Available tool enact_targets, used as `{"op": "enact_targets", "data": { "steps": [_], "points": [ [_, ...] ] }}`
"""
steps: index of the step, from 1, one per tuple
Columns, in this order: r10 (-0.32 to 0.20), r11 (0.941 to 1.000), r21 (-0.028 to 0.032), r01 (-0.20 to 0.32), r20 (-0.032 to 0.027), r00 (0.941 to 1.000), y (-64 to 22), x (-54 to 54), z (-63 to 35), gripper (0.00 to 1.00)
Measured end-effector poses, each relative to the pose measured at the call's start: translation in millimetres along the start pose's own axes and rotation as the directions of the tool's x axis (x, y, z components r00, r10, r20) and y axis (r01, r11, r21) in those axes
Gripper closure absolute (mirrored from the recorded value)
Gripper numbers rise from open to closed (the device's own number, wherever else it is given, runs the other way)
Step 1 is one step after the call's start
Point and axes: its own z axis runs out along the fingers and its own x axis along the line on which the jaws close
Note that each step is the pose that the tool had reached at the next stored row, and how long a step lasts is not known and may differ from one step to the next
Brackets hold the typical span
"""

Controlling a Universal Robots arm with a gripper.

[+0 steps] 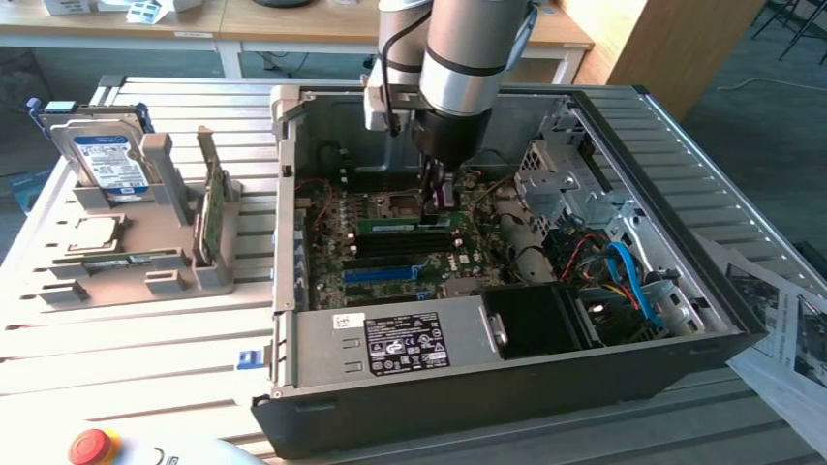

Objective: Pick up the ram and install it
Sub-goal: 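Insert the ram into the slot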

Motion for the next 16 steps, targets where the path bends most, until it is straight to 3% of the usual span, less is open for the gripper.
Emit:
{"op": "enact_targets", "data": {
  "steps": [16],
  "points": [
    [-0.027,0.9996,-0.0020,0.027,-0.0009,0.9996,-0.2,1.5,5.3,0.88]
  ]
}}
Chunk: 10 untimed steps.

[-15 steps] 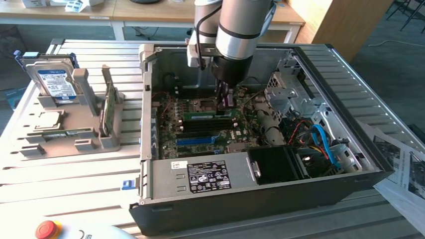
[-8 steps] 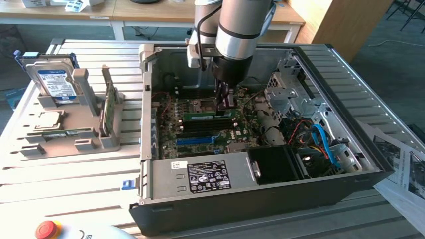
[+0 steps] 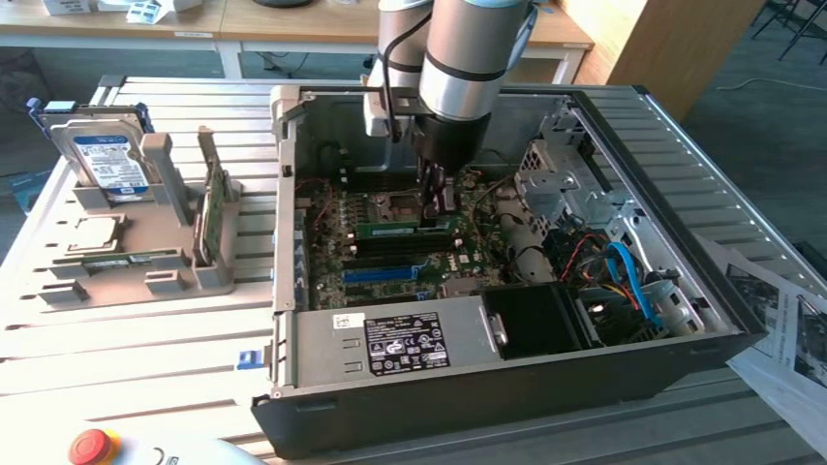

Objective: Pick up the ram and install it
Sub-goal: 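Insert the ram into the slot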

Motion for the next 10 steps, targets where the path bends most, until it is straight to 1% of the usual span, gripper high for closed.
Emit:
{"op": "enact_targets", "data": {
  "steps": [6,10],
  "points": [
    [0.000,1.0000,0.0001,0.000,0.0003,1.0000,-0.1,0.7,0.6,0.88],
    [0.000,1.0000,0.0001,0.000,0.0003,1.0000,-1.3,4.2,0.7,0.88]
  ]
}}
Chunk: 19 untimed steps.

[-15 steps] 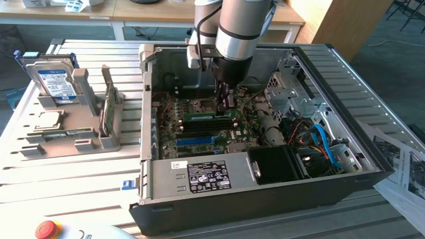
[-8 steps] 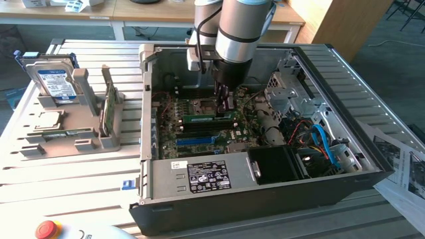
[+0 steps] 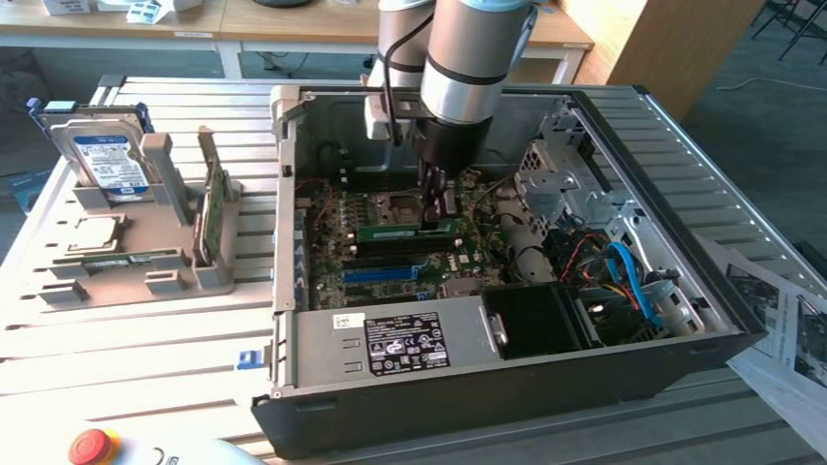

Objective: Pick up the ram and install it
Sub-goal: 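Insert the ram into the slot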

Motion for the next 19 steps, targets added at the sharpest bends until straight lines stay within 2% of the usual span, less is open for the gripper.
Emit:
{"op": "enact_targets", "data": {
  "steps": [19],
  "points": [
    [0.000,1.0000,0.0000,0.000,0.0001,1.0000,-3.1,-0.1,0.3,0.88]
  ]
}}
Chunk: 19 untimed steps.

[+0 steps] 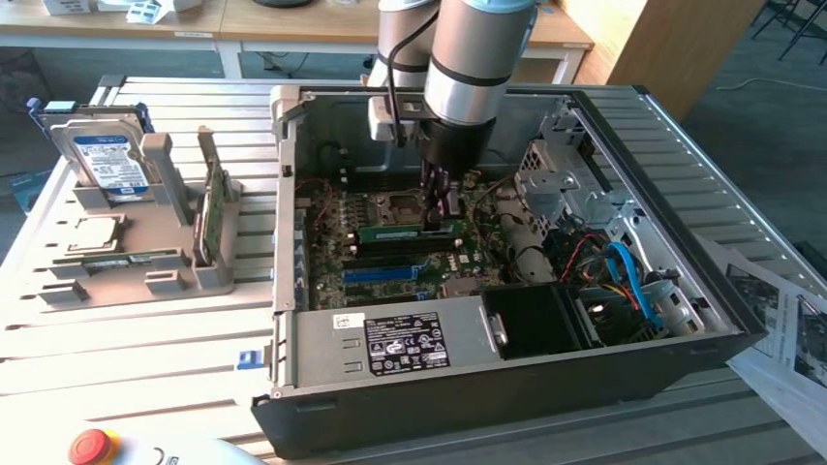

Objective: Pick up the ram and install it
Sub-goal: 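Insert the ram into the slot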

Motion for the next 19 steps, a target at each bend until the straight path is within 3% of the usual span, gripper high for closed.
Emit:
{"op": "enact_targets", "data": {
  "steps": [19],
  "points": [
    [0.000,1.0000,0.0000,0.000,0.0000,1.0000,-0.3,0.0,12.6,0.88]
  ]
}}
